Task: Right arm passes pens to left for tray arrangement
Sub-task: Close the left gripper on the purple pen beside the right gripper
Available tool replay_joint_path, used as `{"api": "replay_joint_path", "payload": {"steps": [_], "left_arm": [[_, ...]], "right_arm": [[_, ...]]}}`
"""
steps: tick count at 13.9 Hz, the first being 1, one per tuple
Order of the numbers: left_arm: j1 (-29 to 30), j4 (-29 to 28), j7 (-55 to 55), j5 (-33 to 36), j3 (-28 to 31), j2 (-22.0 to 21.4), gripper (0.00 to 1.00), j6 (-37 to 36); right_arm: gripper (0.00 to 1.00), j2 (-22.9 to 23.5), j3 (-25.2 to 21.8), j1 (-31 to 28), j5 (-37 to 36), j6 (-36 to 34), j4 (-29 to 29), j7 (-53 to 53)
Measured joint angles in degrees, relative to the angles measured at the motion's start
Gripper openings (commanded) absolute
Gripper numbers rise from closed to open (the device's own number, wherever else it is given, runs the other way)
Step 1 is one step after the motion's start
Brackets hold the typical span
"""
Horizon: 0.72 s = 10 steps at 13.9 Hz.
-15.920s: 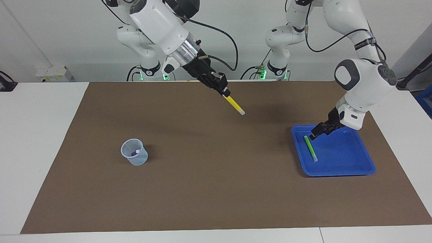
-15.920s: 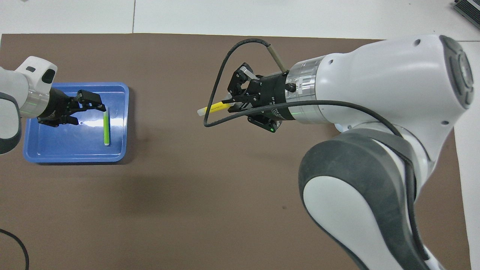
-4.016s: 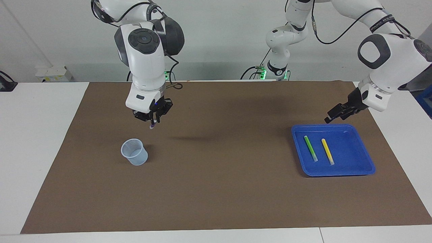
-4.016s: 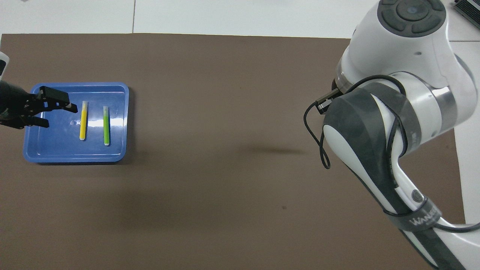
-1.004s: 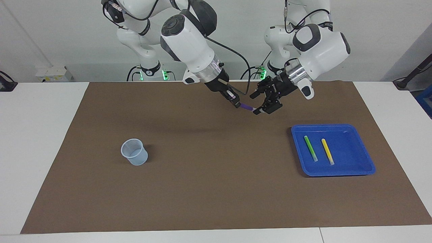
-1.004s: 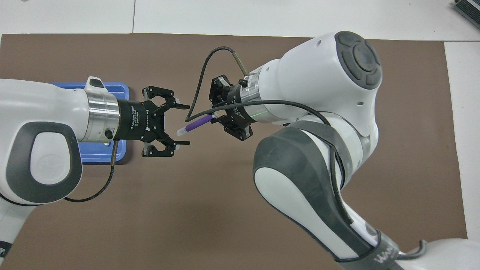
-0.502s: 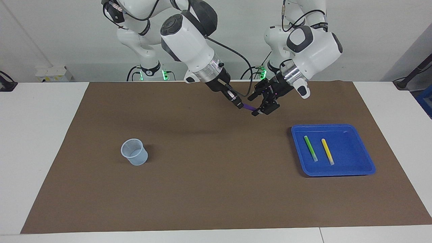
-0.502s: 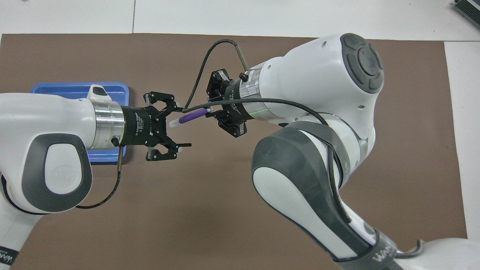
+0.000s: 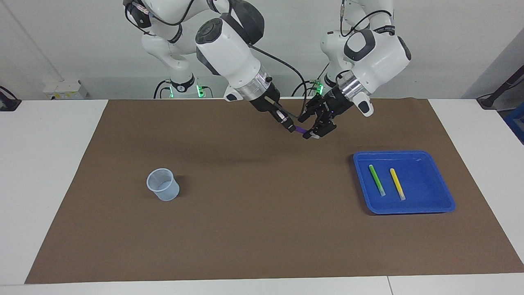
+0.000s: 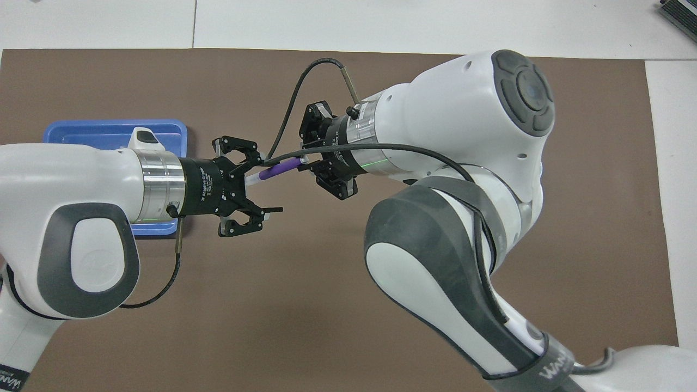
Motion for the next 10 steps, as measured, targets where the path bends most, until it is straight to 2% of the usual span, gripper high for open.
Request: {"api": "replay_joint_path", "payload": {"steps": [2,3,9,10], "left_arm": [[0.03,0.00,-0.01,0.00,0.22,0.00,0.20,1.16],[0.05,0.01,-0.01,0.00,0.33,0.00,0.01,1.62],[0.16,0.03,-0.75,-0.02,0.50,0.06,0.00,2.17],[0.16,0.04,-0.76,-0.02,0.51,0.05,0.00,2.17]], "right_arm": [[0.00,0.00,0.13,0.01,0.00,-0.38,-0.22,0.00],[0.00,0.00,0.22,0.03,0.02,-0.50,-0.33,0.00],[0.00,-0.05,0.32,0.10,0.29,-0.50,-0.45,0.09],[0.31,-0.05,0.32,0.10,0.29,-0.50,-0.45,0.09]]}}
